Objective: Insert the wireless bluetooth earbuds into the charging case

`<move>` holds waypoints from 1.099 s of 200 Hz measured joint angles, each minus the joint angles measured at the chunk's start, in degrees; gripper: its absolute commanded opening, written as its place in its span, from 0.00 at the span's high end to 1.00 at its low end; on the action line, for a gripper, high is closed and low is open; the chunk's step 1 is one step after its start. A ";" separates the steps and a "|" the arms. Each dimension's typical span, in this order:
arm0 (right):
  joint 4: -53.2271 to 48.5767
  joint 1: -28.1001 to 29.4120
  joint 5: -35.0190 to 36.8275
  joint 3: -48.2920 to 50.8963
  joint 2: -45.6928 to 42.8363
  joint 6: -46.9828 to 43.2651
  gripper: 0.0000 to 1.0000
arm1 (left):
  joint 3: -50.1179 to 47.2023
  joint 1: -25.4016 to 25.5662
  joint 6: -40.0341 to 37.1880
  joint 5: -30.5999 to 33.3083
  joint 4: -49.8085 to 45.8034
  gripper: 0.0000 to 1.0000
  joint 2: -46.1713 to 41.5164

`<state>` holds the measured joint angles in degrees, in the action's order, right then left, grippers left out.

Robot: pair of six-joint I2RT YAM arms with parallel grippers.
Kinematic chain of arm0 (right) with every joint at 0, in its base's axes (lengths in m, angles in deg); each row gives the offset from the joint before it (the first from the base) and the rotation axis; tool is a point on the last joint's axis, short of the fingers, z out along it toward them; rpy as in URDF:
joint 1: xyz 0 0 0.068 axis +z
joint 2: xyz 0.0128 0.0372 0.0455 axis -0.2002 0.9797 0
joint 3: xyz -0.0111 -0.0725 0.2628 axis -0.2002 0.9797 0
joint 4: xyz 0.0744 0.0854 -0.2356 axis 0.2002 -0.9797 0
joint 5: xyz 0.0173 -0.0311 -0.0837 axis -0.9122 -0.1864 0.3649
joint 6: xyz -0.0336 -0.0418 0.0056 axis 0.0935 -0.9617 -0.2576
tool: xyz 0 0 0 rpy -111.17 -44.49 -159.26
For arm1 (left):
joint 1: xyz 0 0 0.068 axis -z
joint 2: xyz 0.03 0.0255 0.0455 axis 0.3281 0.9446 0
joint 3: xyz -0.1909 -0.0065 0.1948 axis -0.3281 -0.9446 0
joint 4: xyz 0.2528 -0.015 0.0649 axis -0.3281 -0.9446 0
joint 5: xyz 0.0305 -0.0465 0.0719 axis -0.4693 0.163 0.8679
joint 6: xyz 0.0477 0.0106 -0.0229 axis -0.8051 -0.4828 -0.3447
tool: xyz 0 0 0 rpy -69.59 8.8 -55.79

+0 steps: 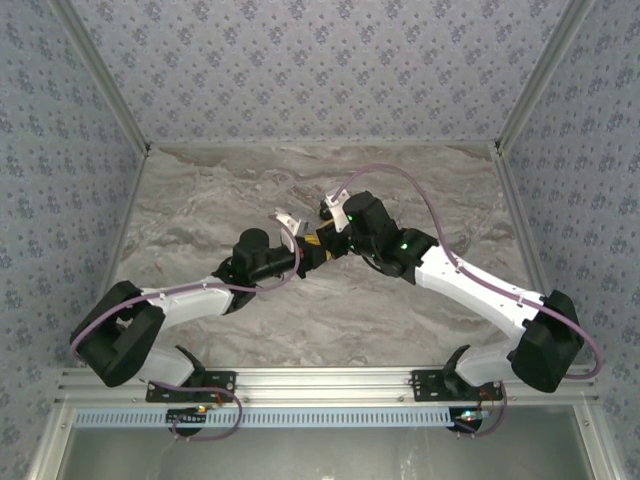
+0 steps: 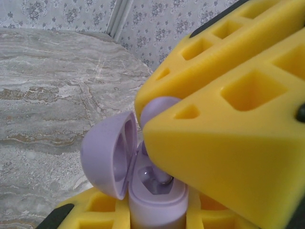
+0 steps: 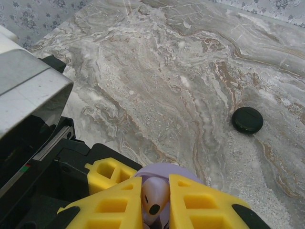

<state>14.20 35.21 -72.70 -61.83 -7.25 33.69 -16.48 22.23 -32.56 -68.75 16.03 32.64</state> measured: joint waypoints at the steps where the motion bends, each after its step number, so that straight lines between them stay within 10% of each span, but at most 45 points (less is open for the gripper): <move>1: 0.00 0.00 0.02 0.00 0.00 0.00 0.81 | 0.00 0.00 0.00 0.00 0.00 0.87 0.00; 220: -0.87 0.00 -2.60 0.00 -0.76 0.00 0.73 | 0.00 0.26 0.37 1.01 -1.68 0.87 -0.83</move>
<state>13.33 35.21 -75.30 -61.83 -8.02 33.69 -16.48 22.49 -32.19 -67.74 14.34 31.81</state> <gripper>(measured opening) 0.273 0.205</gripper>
